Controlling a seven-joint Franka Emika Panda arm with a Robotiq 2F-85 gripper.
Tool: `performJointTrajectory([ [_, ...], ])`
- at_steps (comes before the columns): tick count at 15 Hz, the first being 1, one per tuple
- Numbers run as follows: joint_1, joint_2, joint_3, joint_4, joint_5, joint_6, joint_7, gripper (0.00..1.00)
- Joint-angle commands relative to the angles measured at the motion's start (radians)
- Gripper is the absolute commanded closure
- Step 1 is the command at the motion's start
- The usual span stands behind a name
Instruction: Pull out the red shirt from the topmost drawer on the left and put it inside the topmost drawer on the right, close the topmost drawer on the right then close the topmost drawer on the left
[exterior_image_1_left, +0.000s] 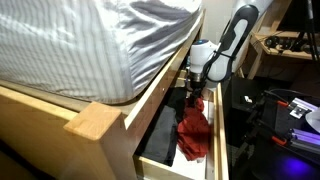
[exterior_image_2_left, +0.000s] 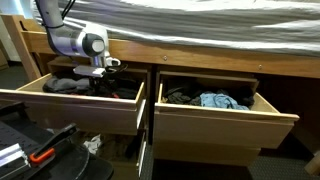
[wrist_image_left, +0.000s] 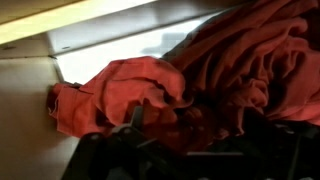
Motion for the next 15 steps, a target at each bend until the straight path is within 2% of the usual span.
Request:
performJointTrajectory([
  [1, 0.005, 0.071, -0.026, 0.054, 0.036, 0.031, 0.028, 0.0],
  [2, -0.014, 0.085, -0.014, 0.067, 0.05, 0.028, 0.023, 0.0],
  [3, 0.005, 0.031, -0.016, 0.025, 0.037, 0.006, 0.012, 0.0],
  [7, 0.0, 0.08, -0.022, 0.063, 0.049, 0.012, 0.016, 0.0],
  [8, -0.008, 0.077, -0.015, 0.064, 0.052, 0.01, 0.011, 0.25],
  [9, -0.016, 0.076, -0.008, 0.066, 0.055, 0.01, 0.007, 0.26],
  [15, -0.016, 0.077, -0.012, 0.089, 0.058, -0.015, 0.01, 0.68],
])
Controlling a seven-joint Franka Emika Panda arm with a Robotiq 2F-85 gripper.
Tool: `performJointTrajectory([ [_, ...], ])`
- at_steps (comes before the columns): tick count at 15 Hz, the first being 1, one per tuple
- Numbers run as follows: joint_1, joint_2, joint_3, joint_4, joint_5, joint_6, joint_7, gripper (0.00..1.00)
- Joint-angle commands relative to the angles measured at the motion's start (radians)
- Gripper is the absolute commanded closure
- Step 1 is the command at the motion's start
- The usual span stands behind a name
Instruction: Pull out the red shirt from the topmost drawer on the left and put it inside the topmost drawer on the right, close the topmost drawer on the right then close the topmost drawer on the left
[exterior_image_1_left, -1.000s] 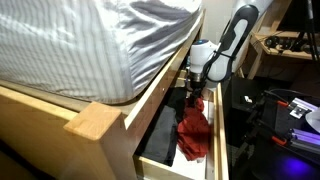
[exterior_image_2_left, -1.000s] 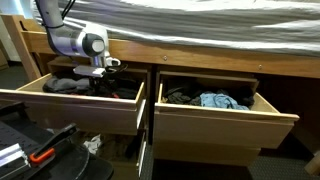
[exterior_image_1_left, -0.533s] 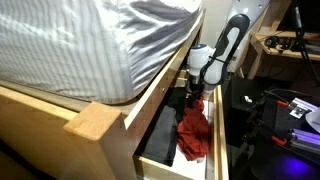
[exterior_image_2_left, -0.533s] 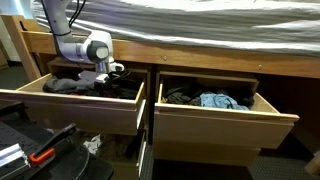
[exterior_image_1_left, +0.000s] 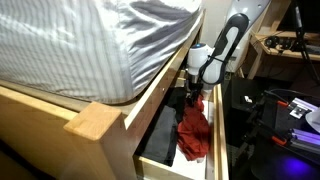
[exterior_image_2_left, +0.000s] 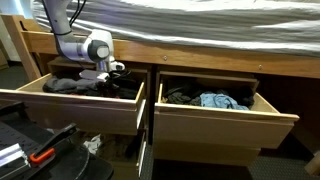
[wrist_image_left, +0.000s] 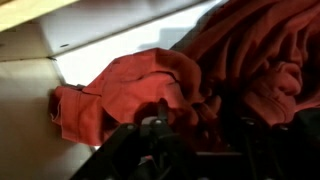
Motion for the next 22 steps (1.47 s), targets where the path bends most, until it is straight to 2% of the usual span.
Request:
performJointTrajectory([
  [1, -0.01, -0.001, 0.004, 0.017, 0.02, -0.027, -0.015, 0.76],
  [4, -0.013, -0.002, 0.003, 0.029, 0.021, -0.043, -0.014, 0.96],
  [6, -0.021, -0.013, 0.005, 0.025, 0.024, -0.047, -0.017, 1.0],
  [11, -0.067, -0.09, 0.016, -0.043, 0.027, -0.016, -0.043, 0.98],
  [17, -0.189, -0.262, 0.073, -0.201, 0.033, 0.026, -0.153, 0.98],
  [22, -0.272, -0.355, 0.115, -0.256, 0.076, 0.023, -0.217, 0.98],
])
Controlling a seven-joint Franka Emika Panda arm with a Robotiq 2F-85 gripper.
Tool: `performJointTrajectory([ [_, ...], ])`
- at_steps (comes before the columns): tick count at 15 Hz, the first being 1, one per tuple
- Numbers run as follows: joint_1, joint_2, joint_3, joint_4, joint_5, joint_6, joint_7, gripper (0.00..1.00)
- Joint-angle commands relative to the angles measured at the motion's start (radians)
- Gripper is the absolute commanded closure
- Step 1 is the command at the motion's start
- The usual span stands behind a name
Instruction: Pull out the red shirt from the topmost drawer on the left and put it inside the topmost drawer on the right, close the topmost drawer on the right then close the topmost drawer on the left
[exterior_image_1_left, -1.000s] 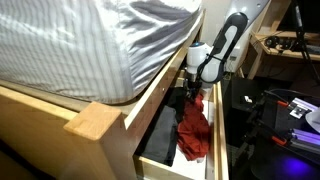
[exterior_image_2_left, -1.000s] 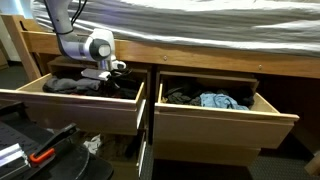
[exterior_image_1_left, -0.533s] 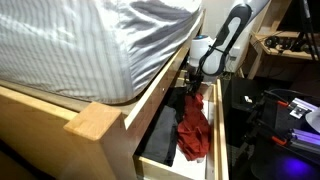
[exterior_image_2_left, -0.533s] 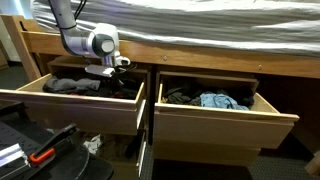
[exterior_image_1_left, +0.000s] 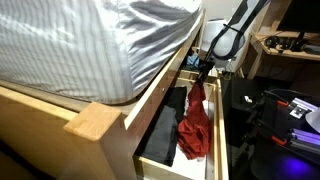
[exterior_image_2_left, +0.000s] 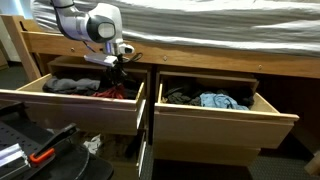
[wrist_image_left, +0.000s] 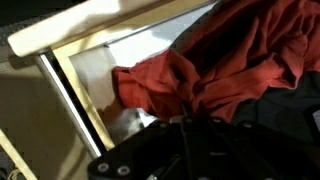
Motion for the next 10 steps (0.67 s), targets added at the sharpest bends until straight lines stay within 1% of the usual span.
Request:
performJointTrajectory([
  [1, -0.063, -0.088, 0.042, -0.074, 0.056, 0.025, -0.066, 0.98],
  [3, -0.063, -0.121, 0.036, -0.102, 0.074, 0.064, -0.054, 0.98],
  [6, -0.026, -0.211, -0.02, -0.17, 0.064, 0.179, -0.005, 0.98],
  [7, -0.003, -0.248, -0.054, -0.196, 0.051, 0.217, 0.018, 0.98],
  [9, 0.064, -0.325, -0.157, -0.239, 0.02, 0.262, 0.06, 0.98],
  [10, 0.11, -0.361, -0.229, -0.257, -0.002, 0.277, 0.081, 0.98],
])
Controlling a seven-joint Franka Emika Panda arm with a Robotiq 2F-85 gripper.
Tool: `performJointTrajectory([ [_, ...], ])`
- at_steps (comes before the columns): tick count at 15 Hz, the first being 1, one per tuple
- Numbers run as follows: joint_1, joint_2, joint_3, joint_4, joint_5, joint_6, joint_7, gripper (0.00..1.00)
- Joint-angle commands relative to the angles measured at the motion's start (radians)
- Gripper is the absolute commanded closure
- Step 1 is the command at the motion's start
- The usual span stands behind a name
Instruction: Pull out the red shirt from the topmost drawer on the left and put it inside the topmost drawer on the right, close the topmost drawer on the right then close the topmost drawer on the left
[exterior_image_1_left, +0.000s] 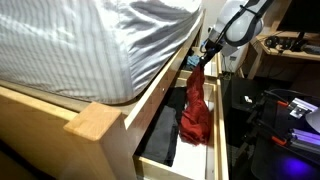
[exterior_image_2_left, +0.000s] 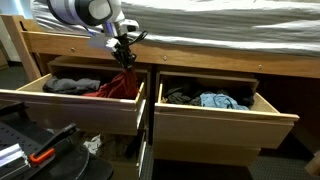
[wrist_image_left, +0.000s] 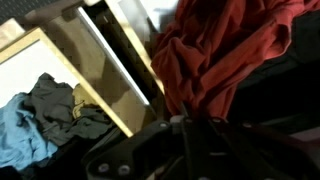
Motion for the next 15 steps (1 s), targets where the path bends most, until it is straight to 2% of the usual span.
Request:
performJointTrajectory([
  [1, 0.153, -0.169, -0.23, -0.108, -0.077, 0.055, 0.081, 0.98],
  [4, 0.294, -0.217, -0.477, -0.087, -0.231, 0.031, 0.168, 0.98],
  [8, 0.363, -0.248, -0.663, -0.031, -0.418, 0.019, 0.267, 0.98],
  [11, 0.417, -0.235, -0.812, 0.06, -0.592, 0.001, 0.405, 0.98],
  [15, 0.464, -0.262, -0.938, 0.177, -0.786, -0.09, 0.54, 0.98],
])
